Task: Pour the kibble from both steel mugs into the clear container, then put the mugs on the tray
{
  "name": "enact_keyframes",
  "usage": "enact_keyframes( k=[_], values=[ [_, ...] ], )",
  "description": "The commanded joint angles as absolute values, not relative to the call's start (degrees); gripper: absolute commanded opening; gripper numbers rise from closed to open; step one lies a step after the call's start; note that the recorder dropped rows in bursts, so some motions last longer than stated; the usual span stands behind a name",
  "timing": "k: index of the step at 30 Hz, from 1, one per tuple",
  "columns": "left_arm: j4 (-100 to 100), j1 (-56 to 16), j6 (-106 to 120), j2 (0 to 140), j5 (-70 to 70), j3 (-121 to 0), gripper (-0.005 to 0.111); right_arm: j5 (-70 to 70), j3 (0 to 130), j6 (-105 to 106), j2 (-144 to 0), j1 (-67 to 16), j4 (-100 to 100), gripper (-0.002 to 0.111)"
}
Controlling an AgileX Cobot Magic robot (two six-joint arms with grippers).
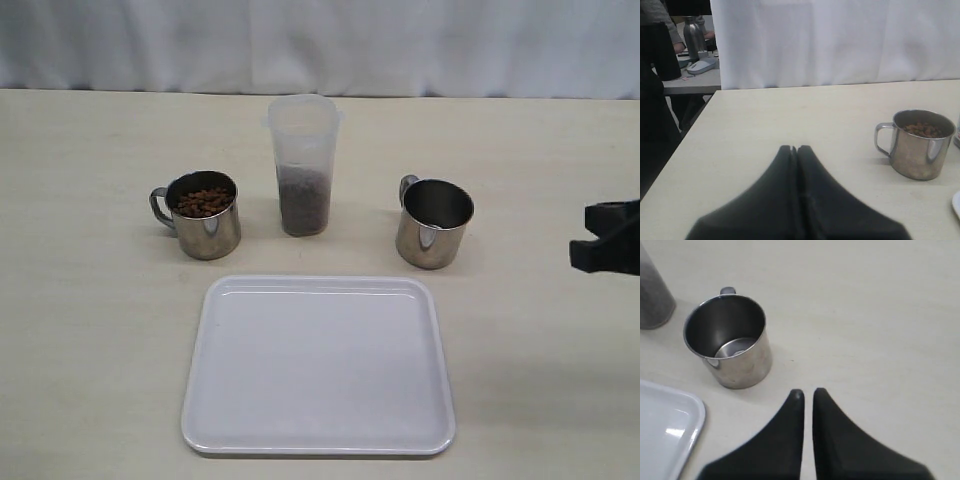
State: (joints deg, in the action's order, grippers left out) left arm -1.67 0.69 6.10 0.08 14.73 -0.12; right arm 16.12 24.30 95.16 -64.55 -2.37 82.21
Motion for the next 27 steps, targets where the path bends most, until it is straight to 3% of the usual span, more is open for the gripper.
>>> enact_keyframes(
  k=[1,15,27],
  values=[
    [-1.6,0.6,5.8,0.0,14.4,0.0,0.000,14.4,17.1,96.7,-51.2,-2.0,84.1,0.005],
    [-1.6,0.6,5.8,0.0,14.4,0.0,0.000,12.0,2.9,96.6,-15.2,-2.1,86.1,0.005],
    [-1.6,0.6,5.8,0.0,14.1,0.0,0.000,12.1,2.5,78.3,-7.5,-2.1,86.5,0.005]
  ],
)
